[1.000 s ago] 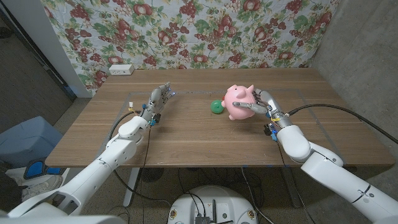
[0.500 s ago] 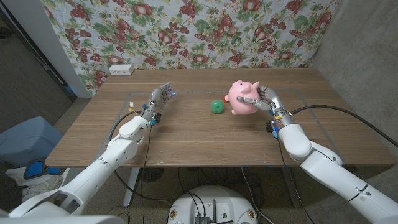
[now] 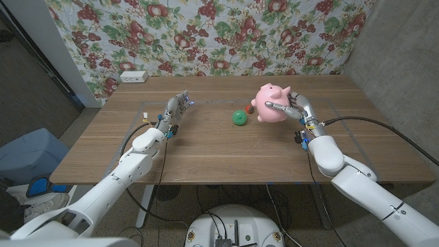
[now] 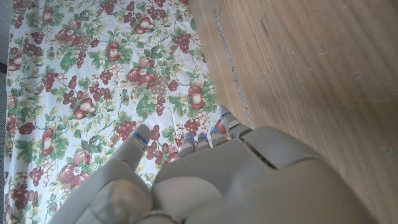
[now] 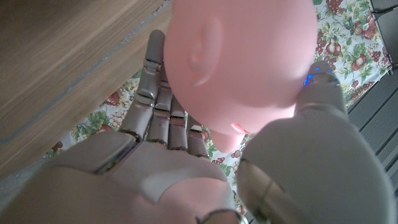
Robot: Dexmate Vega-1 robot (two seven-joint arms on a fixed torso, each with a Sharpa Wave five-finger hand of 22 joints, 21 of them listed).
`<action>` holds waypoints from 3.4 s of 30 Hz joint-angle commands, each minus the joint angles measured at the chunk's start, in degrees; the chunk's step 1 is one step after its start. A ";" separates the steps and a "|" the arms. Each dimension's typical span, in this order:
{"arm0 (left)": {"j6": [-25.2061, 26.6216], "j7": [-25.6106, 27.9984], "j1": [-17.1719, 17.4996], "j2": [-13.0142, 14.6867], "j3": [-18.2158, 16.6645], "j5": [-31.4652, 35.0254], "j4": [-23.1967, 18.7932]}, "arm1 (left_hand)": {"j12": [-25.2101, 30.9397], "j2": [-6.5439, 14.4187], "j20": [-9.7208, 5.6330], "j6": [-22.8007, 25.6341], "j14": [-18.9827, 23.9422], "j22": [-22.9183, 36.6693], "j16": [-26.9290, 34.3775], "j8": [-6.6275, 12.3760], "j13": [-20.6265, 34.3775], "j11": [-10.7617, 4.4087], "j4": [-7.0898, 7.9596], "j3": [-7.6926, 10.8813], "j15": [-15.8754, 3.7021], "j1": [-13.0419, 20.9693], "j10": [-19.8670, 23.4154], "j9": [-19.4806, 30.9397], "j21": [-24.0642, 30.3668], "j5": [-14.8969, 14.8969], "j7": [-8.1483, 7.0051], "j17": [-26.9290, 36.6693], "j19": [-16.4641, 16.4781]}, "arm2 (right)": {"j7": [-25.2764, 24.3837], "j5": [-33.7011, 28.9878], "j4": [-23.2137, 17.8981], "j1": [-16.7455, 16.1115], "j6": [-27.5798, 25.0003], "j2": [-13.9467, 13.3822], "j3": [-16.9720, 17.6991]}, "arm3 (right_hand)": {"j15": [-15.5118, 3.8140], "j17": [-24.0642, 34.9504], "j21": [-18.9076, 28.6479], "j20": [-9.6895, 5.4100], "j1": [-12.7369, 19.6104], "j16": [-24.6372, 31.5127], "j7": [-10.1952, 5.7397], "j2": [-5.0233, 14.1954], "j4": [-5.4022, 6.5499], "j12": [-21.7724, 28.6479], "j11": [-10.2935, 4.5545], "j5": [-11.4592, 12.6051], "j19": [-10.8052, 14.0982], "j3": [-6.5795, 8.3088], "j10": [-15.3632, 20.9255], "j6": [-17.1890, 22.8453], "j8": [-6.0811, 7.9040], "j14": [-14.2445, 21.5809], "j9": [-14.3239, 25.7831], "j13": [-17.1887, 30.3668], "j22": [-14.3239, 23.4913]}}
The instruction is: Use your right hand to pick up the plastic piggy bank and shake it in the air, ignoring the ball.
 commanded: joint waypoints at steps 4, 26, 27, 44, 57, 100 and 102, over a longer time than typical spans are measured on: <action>0.21 0.31 0.00 0.08 0.03 0.23 -0.36 | -0.11 3.94 0.00 -0.05 -0.13 0.16 -0.13 -0.04 0.14 0.22 -0.21 0.22 0.13 -0.44 0.02 0.18 -0.23 0.17 -0.05 0.02 0.20 | -4.73 2.63 4.13 -0.50 7.10 5.57 2.01 | -24.22 37.42 0.67 -3.77 13.60 18.42 -2.89 13.91 0.48 9.52 -15.39 13.34 1.27 15.92 24.39 31.67 0.68 22.94 12.49 17.76 -0.15; 0.17 -0.43 -0.70 -0.01 0.08 0.10 0.51 | -0.12 3.98 0.01 -0.03 -0.15 0.17 -0.16 -0.05 0.14 0.26 -0.39 0.15 0.20 -0.40 0.00 0.18 -0.70 0.15 0.00 0.00 0.32 | -17.12 1.60 8.61 -1.48 16.68 17.69 5.32 | -24.23 37.43 2.49 -4.06 13.22 19.08 -3.32 13.75 0.55 9.33 -15.80 14.81 0.25 15.99 24.23 31.69 -0.01 22.55 12.47 17.97 -0.99; 0.18 -0.41 -0.69 0.02 0.07 0.10 0.50 | -0.12 3.98 0.02 -0.02 -0.15 0.17 -0.16 -0.05 0.14 0.27 -0.38 0.15 0.21 -0.41 0.01 0.18 -0.70 0.15 -0.04 0.00 0.33 | -17.43 1.87 8.74 -1.52 17.13 18.25 5.48 | -24.23 37.42 2.59 -4.04 13.18 19.10 -3.40 13.77 0.58 9.28 -15.86 14.87 0.22 15.99 24.21 31.64 0.00 22.54 12.56 17.94 -1.04; -0.23 -0.43 -0.01 0.14 -0.17 -0.13 0.17 | -0.10 4.05 0.01 -0.01 -0.17 0.18 -0.17 -0.05 0.14 0.30 -0.52 0.07 0.29 -0.36 0.04 0.18 -1.07 0.13 -0.01 0.00 0.45 | -17.25 2.17 8.62 -2.14 18.19 20.35 6.58 | -24.27 37.38 4.10 -3.99 12.68 19.44 -3.56 13.82 0.70 9.10 -16.18 15.78 -0.29 16.00 24.24 31.65 -0.30 22.34 12.84 17.94 -1.76; -0.33 -0.58 0.20 0.27 -0.23 -0.22 -0.01 | -0.12 4.00 0.03 0.03 -0.13 0.19 -0.16 -0.04 0.14 0.35 -0.55 0.04 0.24 -0.41 0.00 0.18 -1.33 0.13 -0.02 0.02 0.56 | -9.35 3.61 3.55 -3.89 11.36 13.34 7.12 | -24.23 37.37 4.91 -4.00 12.33 19.53 -3.74 13.86 0.75 9.14 -16.25 16.25 -1.22 15.99 23.92 31.64 -0.57 21.92 12.89 18.41 -2.20; 0.39 0.01 0.54 0.88 -0.29 0.01 -1.20 | -0.12 3.89 0.05 0.11 0.01 0.22 -0.16 -0.03 0.14 0.40 -0.89 -0.05 0.62 -0.39 -0.02 0.18 -2.25 0.10 -0.01 -0.02 0.85 | 7.10 10.06 -3.24 -1.50 -3.38 -5.09 5.96 | -24.22 37.28 7.27 -3.13 11.80 19.95 -3.31 14.79 0.67 8.38 -15.46 16.66 -4.66 15.65 23.43 31.43 -1.35 20.63 13.35 17.98 -3.38; 0.45 0.06 0.60 0.91 -0.29 0.01 -1.30 | -0.12 3.90 0.05 0.15 0.01 0.22 -0.17 -0.02 0.14 0.46 -0.93 -0.05 0.59 -0.37 -0.04 0.18 -2.33 0.10 -0.03 -0.03 0.86 | 6.89 10.13 -3.12 -1.50 -3.20 -5.01 5.93 | -24.23 37.29 7.36 -3.14 11.80 20.00 -3.33 14.80 0.65 8.35 -15.41 16.67 -4.70 15.64 23.46 31.49 -1.35 20.67 13.35 17.93 -3.41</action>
